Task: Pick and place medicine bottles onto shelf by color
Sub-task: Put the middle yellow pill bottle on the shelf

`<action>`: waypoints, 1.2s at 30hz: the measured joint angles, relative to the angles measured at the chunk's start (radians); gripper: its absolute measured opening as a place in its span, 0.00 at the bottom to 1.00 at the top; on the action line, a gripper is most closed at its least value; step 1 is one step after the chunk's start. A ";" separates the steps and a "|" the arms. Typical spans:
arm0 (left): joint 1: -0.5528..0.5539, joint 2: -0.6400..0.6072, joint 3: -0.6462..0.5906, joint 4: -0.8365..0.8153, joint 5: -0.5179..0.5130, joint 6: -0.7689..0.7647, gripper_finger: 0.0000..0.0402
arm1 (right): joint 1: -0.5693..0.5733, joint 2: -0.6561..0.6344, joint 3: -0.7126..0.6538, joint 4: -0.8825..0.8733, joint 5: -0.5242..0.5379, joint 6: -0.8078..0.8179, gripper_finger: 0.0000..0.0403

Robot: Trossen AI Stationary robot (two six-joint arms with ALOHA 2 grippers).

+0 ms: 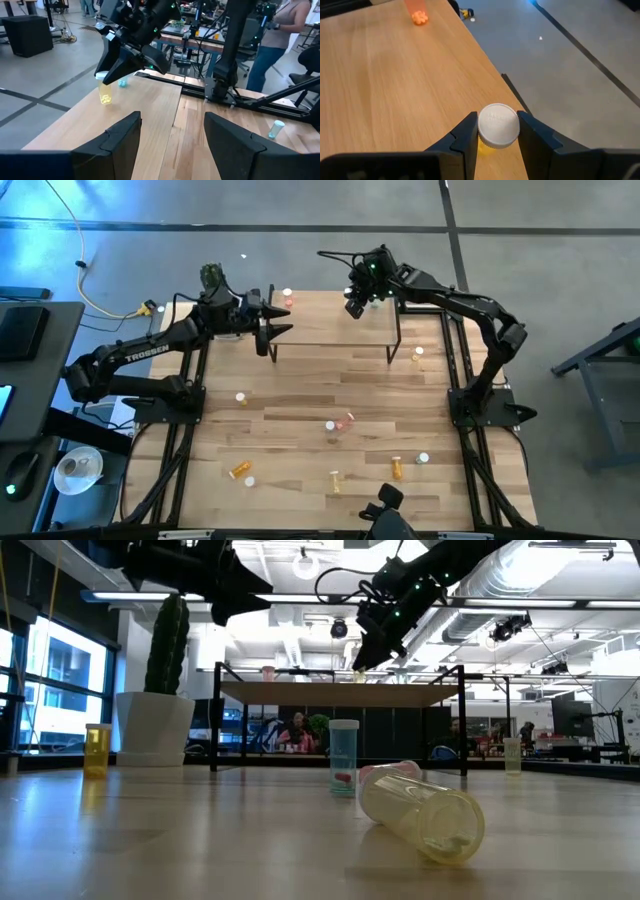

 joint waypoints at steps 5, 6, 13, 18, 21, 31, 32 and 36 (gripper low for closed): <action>0.000 0.000 0.000 0.000 0.000 0.000 0.52 | 0.000 0.005 -0.001 0.002 0.000 -0.002 0.26; 0.000 0.000 0.000 0.000 0.000 0.000 0.52 | 0.000 0.008 -0.001 -0.001 0.001 -0.005 0.26; 0.000 0.000 0.000 -0.002 0.000 0.000 0.52 | 0.003 0.018 -0.002 0.001 0.035 -0.008 0.26; 0.000 0.000 0.000 -0.001 0.000 0.000 0.52 | 0.003 0.018 -0.002 -0.002 0.033 -0.008 0.27; 0.000 0.000 0.000 -0.001 0.000 0.000 0.52 | 0.004 0.018 -0.002 -0.003 0.030 -0.008 0.29; -0.001 0.000 0.000 -0.001 0.000 0.000 0.52 | 0.004 0.021 -0.005 -0.010 0.027 -0.008 0.41; -0.001 0.000 0.000 -0.001 0.000 0.000 0.52 | 0.004 0.020 -0.005 -0.011 0.027 -0.008 0.42; -0.001 0.000 0.000 -0.002 0.000 0.000 0.52 | 0.004 0.018 0.009 -0.017 0.027 -0.008 0.42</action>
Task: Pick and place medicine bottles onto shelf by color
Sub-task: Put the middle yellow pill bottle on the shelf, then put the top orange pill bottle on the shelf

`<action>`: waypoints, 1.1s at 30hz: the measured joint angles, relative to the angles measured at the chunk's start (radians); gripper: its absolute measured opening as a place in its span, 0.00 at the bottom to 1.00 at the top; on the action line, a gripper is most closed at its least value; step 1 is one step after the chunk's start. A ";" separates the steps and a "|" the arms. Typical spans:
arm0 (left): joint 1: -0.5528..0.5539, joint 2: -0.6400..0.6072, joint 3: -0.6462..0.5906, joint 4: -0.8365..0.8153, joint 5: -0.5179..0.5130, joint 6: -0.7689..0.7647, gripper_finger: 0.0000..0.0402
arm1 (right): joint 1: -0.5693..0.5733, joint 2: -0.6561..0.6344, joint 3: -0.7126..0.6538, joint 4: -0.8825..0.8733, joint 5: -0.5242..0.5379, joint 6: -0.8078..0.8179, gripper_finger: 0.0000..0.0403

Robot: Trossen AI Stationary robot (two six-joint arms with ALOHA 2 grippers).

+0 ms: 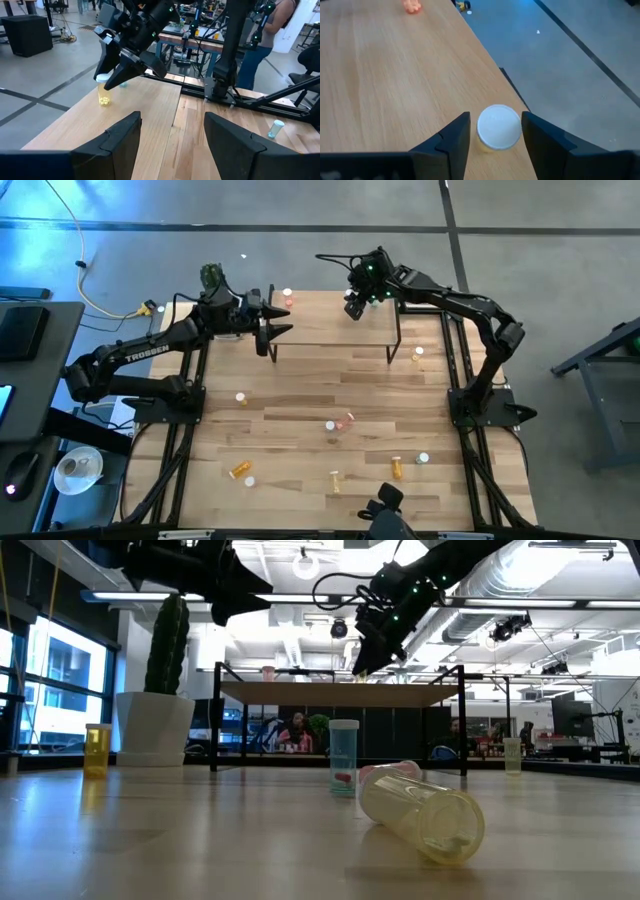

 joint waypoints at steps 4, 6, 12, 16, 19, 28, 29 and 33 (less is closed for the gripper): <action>0.000 0.000 0.000 -0.004 0.000 0.000 0.52 | 0.001 0.000 0.038 -0.013 -0.020 0.000 0.42; 0.000 0.000 0.000 -0.019 0.000 0.000 0.52 | 0.001 -0.002 0.064 -0.030 -0.031 0.000 0.42; 0.000 -0.006 -0.001 -0.083 -0.005 -0.002 0.52 | 0.001 -0.002 0.142 -0.105 -0.032 0.000 0.42; 0.000 -0.027 -0.001 -0.128 -0.008 -0.003 0.52 | 0.001 -0.002 0.197 -0.169 -0.038 -0.005 0.42; 0.000 -0.051 -0.001 -0.159 -0.008 -0.003 0.52 | 0.003 -0.002 0.231 -0.214 -0.046 -0.017 0.42; -0.004 -0.116 -0.001 -0.389 -0.036 -0.030 0.52 | 0.039 -0.003 0.272 -0.341 -0.046 -0.045 0.42; -0.008 -0.121 -0.001 -0.425 -0.050 -0.029 0.52 | 0.046 -0.004 0.272 -0.350 -0.046 -0.049 0.42; -0.043 -0.144 -0.001 -0.571 -0.129 -0.027 0.52 | 0.066 -0.005 0.272 -0.374 -0.046 -0.054 0.42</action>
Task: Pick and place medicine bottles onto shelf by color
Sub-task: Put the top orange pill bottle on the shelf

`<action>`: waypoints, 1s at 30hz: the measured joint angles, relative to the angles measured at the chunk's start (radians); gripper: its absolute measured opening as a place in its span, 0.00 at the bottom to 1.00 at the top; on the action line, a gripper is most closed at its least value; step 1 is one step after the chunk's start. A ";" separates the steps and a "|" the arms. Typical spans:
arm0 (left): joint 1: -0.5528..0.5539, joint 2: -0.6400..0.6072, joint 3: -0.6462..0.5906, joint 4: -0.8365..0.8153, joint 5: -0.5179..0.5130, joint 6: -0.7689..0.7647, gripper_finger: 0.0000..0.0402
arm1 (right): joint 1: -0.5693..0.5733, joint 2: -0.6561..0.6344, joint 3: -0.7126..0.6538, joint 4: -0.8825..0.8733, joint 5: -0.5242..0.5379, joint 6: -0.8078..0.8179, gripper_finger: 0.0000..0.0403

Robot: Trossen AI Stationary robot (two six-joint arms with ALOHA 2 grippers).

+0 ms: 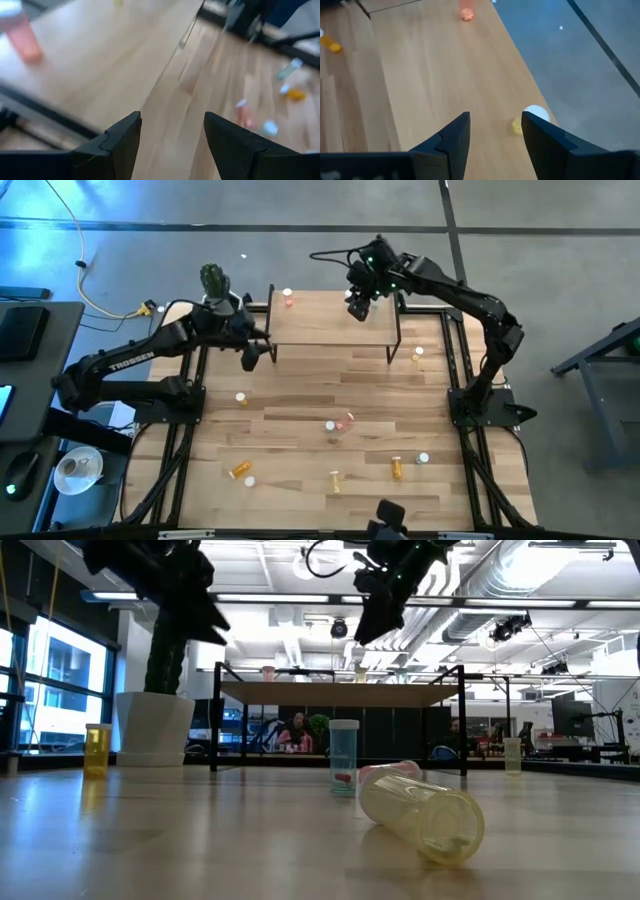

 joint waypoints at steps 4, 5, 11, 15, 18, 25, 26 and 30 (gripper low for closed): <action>-0.048 -0.023 0.000 -0.115 -0.066 -0.034 0.52 | 0.017 0.000 0.000 0.001 0.000 -0.007 0.42; -0.061 -0.027 0.000 -0.139 -0.080 -0.050 0.52 | 0.020 0.000 0.000 0.001 0.000 -0.007 0.42; -0.157 -0.032 0.000 -0.316 -0.202 -0.157 0.52 | 0.027 0.000 0.000 0.008 0.000 -0.004 0.42; -0.235 -0.032 0.000 -0.450 -0.294 -0.229 0.52 | 0.027 0.000 0.000 0.022 0.000 -0.003 0.42; -0.293 -0.031 0.000 -0.529 -0.334 -0.255 0.52 | 0.027 0.000 0.000 0.030 0.000 -0.003 0.42; -0.384 -0.031 0.000 -0.561 -0.370 -0.421 0.52 | 0.027 0.000 0.000 0.033 0.001 -0.007 0.42; -0.393 -0.030 0.000 -0.563 -0.369 -0.455 0.52 | 0.027 0.000 0.000 0.033 0.001 -0.007 0.42; -0.437 -0.030 0.000 -0.593 -0.370 -0.611 0.52 | 0.027 0.000 0.000 0.033 0.001 -0.007 0.42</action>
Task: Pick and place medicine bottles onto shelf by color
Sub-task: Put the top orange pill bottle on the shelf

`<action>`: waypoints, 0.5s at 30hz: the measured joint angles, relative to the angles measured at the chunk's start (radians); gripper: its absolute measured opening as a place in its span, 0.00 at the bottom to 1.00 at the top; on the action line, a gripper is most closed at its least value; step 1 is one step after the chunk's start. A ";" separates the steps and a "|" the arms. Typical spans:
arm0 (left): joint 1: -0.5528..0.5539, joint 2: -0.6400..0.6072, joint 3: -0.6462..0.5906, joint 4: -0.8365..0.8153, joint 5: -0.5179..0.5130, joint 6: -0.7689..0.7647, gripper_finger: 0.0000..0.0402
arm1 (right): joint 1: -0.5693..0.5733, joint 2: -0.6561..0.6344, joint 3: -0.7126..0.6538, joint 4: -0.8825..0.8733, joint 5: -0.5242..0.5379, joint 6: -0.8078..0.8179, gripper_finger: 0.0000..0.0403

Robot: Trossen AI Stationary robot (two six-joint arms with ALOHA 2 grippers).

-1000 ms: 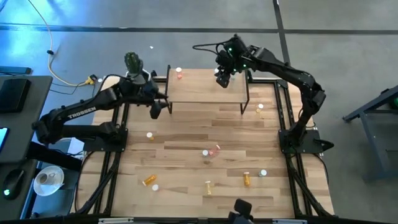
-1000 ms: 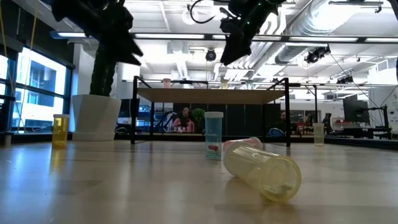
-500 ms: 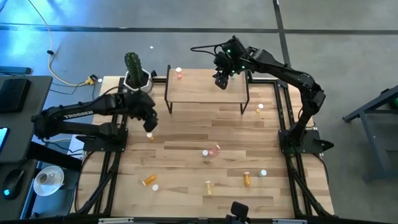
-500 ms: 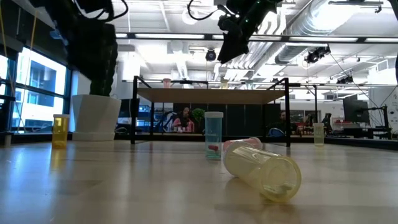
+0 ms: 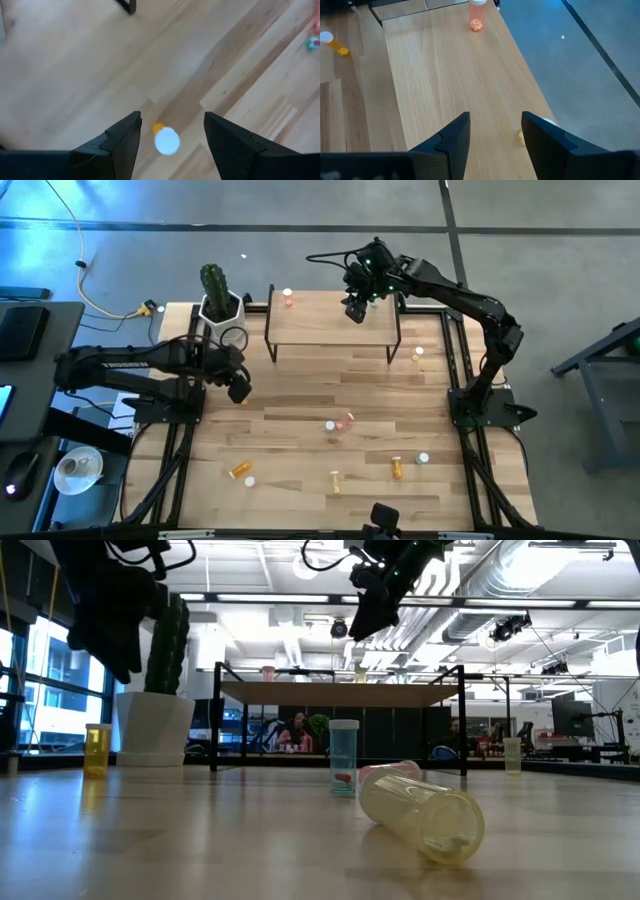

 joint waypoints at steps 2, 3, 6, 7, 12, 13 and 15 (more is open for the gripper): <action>-0.025 0.003 0.000 -0.012 -0.001 -0.042 0.52 | 0.000 0.000 0.000 0.000 0.000 0.000 0.42; -0.038 0.009 0.000 -0.013 -0.004 -0.056 0.52 | 0.000 0.000 0.000 0.000 0.000 0.000 0.42; -0.071 0.029 0.000 -0.014 -0.037 -0.086 0.52 | 0.000 0.000 0.000 0.000 0.000 0.000 0.42; -0.081 0.040 0.000 -0.015 -0.046 -0.094 0.52 | 0.000 0.000 0.000 0.000 0.000 0.000 0.42; -0.125 0.101 0.000 -0.015 -0.056 -0.132 0.52 | 0.000 0.000 0.000 0.000 0.000 0.000 0.42; -0.132 0.115 0.000 -0.015 -0.057 -0.143 0.52 | 0.000 0.000 0.000 0.000 0.000 0.000 0.42; -0.144 0.143 0.000 -0.015 -0.057 -0.164 0.52 | 0.000 0.000 0.000 0.000 0.000 0.000 0.42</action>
